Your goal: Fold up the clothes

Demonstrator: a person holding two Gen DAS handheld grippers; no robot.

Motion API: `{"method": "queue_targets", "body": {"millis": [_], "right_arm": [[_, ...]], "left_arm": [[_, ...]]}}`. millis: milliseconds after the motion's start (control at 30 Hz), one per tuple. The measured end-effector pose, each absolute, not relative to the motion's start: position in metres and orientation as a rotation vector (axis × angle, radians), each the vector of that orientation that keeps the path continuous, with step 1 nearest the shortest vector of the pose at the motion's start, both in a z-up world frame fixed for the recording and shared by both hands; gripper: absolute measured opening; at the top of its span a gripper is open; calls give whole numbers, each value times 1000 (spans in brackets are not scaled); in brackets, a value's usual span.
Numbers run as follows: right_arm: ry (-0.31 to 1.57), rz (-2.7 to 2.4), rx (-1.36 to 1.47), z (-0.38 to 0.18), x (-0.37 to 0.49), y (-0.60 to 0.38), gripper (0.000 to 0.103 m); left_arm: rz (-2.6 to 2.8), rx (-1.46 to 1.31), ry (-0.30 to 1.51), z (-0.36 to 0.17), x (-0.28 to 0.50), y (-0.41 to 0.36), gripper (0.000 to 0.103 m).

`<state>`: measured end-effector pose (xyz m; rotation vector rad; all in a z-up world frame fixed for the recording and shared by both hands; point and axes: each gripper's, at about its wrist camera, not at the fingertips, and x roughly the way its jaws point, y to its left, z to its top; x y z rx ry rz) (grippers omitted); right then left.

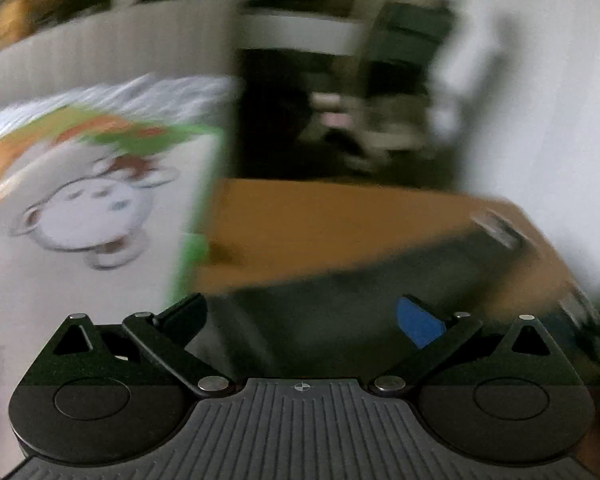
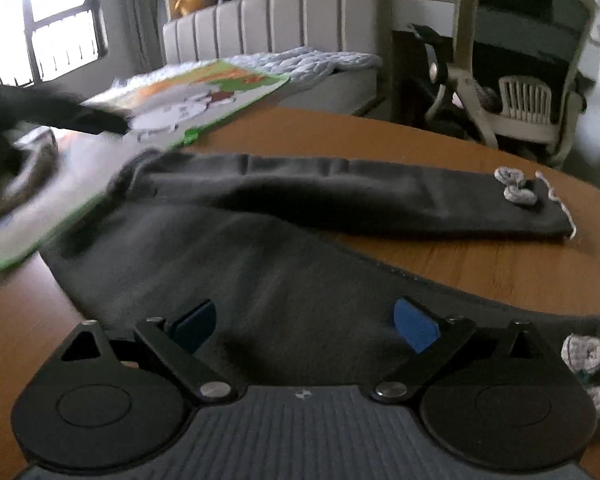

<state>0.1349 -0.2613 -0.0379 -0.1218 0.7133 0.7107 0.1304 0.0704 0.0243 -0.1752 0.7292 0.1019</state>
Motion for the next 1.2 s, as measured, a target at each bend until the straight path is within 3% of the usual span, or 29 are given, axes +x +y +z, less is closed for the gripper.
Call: {"method": "queue_targets", "body": {"millis": [233, 300, 367, 833, 900, 967, 1000, 1033, 1067, 1200], "right_arm": [[561, 540, -32, 4, 174, -312, 84], [543, 464, -32, 12, 194, -328, 64], [559, 405, -10, 16, 219, -341, 52], [717, 303, 56, -39, 327, -334, 53], [725, 320, 50, -38, 328, -330, 44], [725, 344, 34, -36, 324, -325, 28], [726, 356, 25, -35, 322, -322, 17], [725, 365, 15, -33, 320, -319, 13], [718, 367, 8, -29, 317, -317, 8], [658, 372, 14, -3, 303, -319, 6]], "left_arm": [[193, -210, 807, -17, 168, 89, 102], [178, -224, 817, -24, 173, 86, 102], [174, -233, 816, -28, 178, 85, 102], [137, -248, 804, -44, 173, 91, 102], [136, -243, 796, -44, 173, 91, 101], [154, -224, 783, -43, 174, 90, 91], [180, -201, 775, -42, 175, 91, 69], [192, -199, 769, -41, 176, 94, 48], [185, -219, 766, -39, 178, 99, 45], [162, -241, 724, -22, 173, 106, 42]]}}
